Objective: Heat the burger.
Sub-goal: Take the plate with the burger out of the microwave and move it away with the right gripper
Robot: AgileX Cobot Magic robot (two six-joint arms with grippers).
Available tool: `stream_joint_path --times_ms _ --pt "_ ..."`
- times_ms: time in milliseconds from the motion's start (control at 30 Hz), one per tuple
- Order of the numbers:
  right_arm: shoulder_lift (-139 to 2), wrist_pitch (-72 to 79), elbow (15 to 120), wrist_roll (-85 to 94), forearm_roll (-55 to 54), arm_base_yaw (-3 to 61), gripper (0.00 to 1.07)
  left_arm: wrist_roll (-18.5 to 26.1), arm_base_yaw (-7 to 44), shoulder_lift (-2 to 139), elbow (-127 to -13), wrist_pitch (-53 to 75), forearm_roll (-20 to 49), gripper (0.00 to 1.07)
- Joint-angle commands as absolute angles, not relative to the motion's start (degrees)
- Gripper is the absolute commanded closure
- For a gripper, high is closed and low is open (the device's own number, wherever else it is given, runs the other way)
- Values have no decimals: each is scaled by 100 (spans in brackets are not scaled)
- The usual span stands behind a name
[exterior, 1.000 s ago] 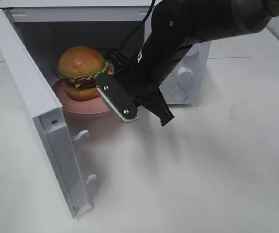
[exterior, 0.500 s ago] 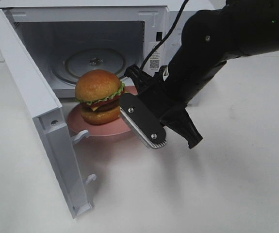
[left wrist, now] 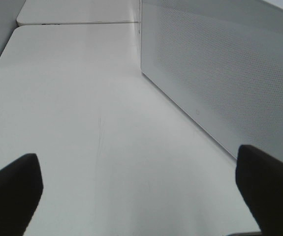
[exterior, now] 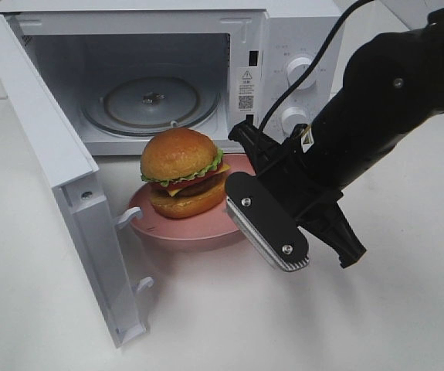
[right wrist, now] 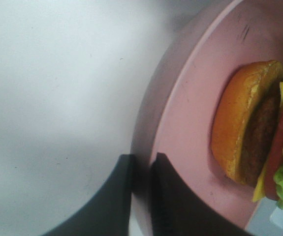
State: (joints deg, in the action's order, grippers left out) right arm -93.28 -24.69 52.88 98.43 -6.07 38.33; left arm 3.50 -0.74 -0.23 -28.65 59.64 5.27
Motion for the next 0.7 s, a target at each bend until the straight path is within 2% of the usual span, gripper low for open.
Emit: stream_joint_path --times_ms 33,700 --pt "-8990 -2131 5157 9603 -636 3810 107 355 -92 -149 -2848 5953 527 7" --pt "-7214 -2172 3678 8359 97 3810 107 355 -92 -149 -2848 5953 527 7"
